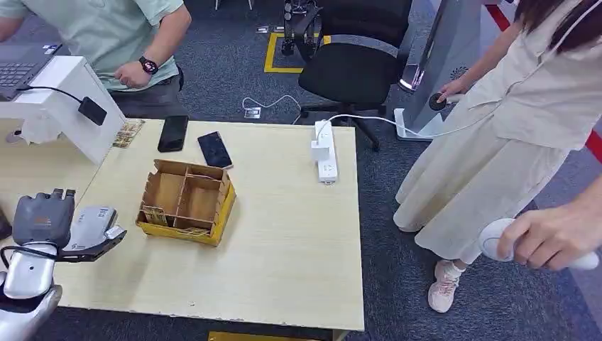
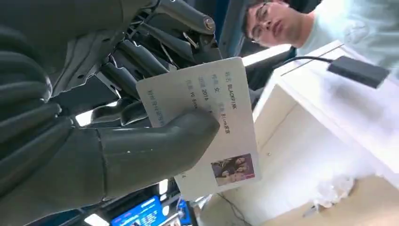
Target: Pass the card to the sensor for recognition and then transmit it.
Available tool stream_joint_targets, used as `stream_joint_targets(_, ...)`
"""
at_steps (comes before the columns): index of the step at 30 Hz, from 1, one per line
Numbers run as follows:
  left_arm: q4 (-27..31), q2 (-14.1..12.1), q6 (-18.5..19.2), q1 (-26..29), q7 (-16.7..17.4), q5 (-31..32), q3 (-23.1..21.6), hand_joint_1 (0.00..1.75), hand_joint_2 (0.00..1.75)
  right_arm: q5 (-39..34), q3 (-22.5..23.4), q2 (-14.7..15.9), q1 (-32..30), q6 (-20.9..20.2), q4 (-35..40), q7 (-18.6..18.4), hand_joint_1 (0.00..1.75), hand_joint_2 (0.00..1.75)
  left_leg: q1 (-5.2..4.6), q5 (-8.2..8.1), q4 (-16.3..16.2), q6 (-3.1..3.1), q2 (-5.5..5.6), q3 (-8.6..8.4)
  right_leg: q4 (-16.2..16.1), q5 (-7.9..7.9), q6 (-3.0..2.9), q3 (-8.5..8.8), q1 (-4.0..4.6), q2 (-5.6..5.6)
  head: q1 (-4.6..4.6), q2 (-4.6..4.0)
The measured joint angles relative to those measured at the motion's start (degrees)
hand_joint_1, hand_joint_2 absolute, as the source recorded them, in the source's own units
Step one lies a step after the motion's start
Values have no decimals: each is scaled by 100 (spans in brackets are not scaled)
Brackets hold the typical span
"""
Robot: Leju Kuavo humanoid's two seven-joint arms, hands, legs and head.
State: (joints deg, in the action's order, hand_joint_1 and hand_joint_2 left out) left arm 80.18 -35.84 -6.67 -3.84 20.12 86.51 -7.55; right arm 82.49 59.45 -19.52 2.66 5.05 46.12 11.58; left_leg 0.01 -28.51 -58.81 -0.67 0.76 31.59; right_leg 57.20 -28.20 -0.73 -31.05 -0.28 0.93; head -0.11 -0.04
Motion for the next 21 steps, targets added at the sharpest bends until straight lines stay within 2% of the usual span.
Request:
stream_joint_targets(6, -510, 83, 13, -298, -294, 0, -494, 175, 175, 9, 0, 2, 7, 11, -22, -2, 0, 175, 0, 0, 0, 0, 0, 0, 0, 1, 0, 1, 0, 1, 2, 0)
stream_joint_targets(11, -773, 240, 88, -320, -536, 0, -552, 175, 175, 9, 0, 2, 12, 35, -50, -11, 0, 175, -1, 0, 0, 0, -1, 3, 0, 0, 1, -1, 0, 2, 4, -2)
stream_joint_targets(18, -831, 552, 301, -223, -499, 0, -482, 175, 175, 7, 0, 2, 11, 0, -52, -15, 0, 175, -1, -1, 0, 0, 0, 5, 0, 0, 1, -2, -1, 1, 2, -2)
stream_joint_targets(21, -831, 664, 361, -175, -314, 0, -382, 175, 175, 7, 0, 2, 11, -9, -41, -15, 0, 175, -1, 0, 0, 0, 0, 4, 0, 0, 0, -2, -1, 1, 0, 0)
